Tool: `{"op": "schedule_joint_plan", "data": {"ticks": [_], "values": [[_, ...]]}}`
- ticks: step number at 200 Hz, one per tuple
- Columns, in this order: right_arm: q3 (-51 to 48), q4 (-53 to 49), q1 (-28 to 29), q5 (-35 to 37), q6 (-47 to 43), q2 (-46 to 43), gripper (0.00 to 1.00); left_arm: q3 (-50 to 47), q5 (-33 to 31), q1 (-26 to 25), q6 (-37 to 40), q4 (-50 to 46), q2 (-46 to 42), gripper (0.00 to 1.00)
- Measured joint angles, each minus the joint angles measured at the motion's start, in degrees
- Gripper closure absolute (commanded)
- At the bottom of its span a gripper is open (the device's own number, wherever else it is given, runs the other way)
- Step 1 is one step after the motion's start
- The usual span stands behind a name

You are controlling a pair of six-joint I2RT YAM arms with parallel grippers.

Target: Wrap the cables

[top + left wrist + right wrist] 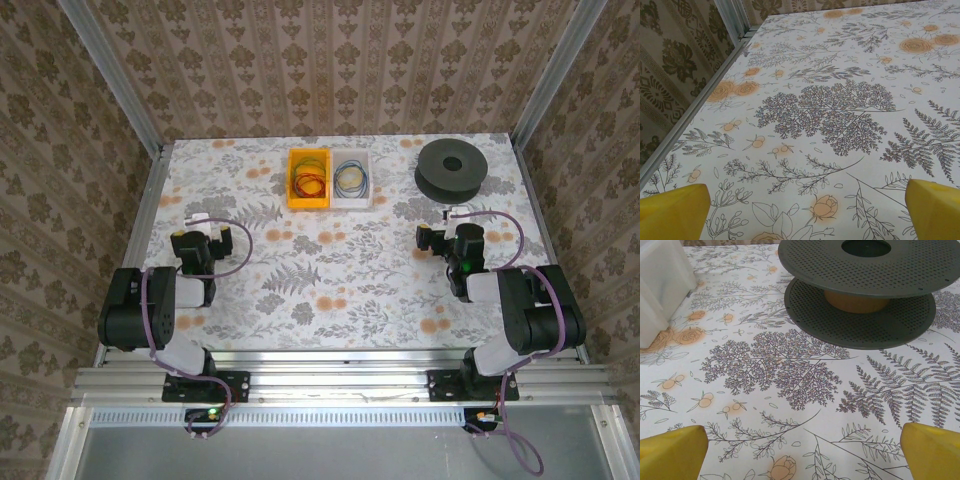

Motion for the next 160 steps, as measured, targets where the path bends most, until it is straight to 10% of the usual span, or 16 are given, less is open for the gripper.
{"op": "schedule_joint_plan", "data": {"ticks": [96,160], "values": [[1.88,-4.7,0.0,0.02,0.11,-1.2,0.0,0.39,-0.26,-0.13,0.04,-1.99,-0.92,0.0],[12.24,-29.55,-2.23,-0.87,2.05,-22.45,0.0,27.34,0.39,-1.53,-5.92,-48.5,-16.63,0.0]]}}
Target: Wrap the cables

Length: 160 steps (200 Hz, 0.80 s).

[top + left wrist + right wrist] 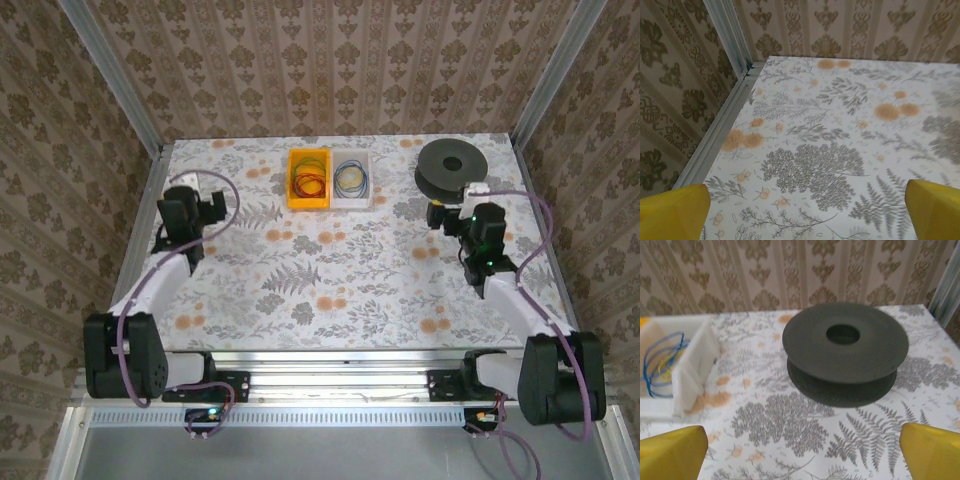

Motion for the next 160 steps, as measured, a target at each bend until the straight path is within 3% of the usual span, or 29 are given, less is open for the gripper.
{"op": "schedule_joint_plan", "data": {"ticks": [36,75,113,160], "values": [[9.77,-9.14,-12.09,-11.19,9.88,3.85,0.0,15.15,5.07,-0.55,-1.73,-25.88,3.56,0.0],[18.82,-7.89,-20.39,-25.99,23.65,20.74,0.0,23.02,7.43,-4.22,-1.46,-44.83,8.41,0.0],[27.3,-0.57,-22.73,-35.71,35.06,39.91,0.02,25.46,8.0,-6.21,-1.42,-54.05,8.7,0.0],[35.74,3.08,-23.04,-39.06,41.42,51.56,0.13,25.64,7.96,-6.21,-1.42,-57.61,8.39,0.0]]}}
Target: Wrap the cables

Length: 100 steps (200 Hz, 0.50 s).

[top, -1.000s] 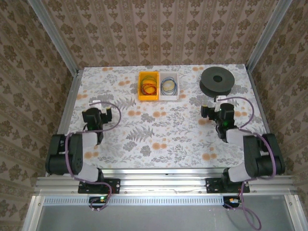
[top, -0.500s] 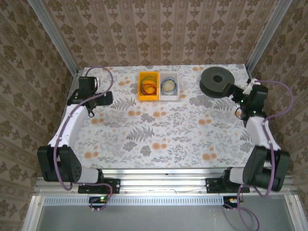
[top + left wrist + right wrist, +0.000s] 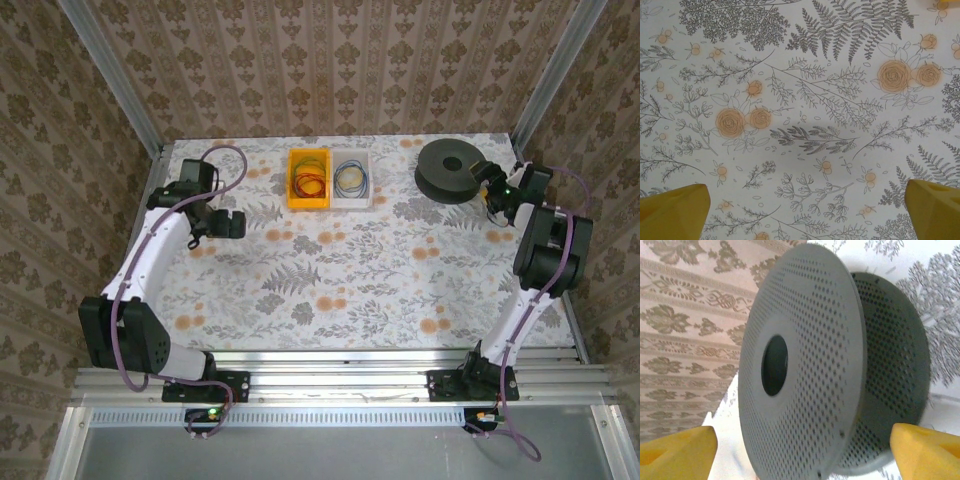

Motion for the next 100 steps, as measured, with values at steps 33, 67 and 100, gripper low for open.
{"op": "schedule_joint_plan", "data": {"ticks": [33,67,100], "values": [[4.96,1.27,0.15,-0.63,1.64,3.63,0.17,0.0,-0.39,0.0,-0.02,-0.92,-1.03,0.0],[7.21,2.12,0.68,-0.63,3.26,6.54,0.21,-0.28,-0.52,0.24,-0.02,-1.11,-1.92,0.0],[8.85,2.75,1.81,-0.61,5.07,9.49,0.41,-0.5,-0.7,0.35,-0.02,-1.11,-2.49,0.0]]}}
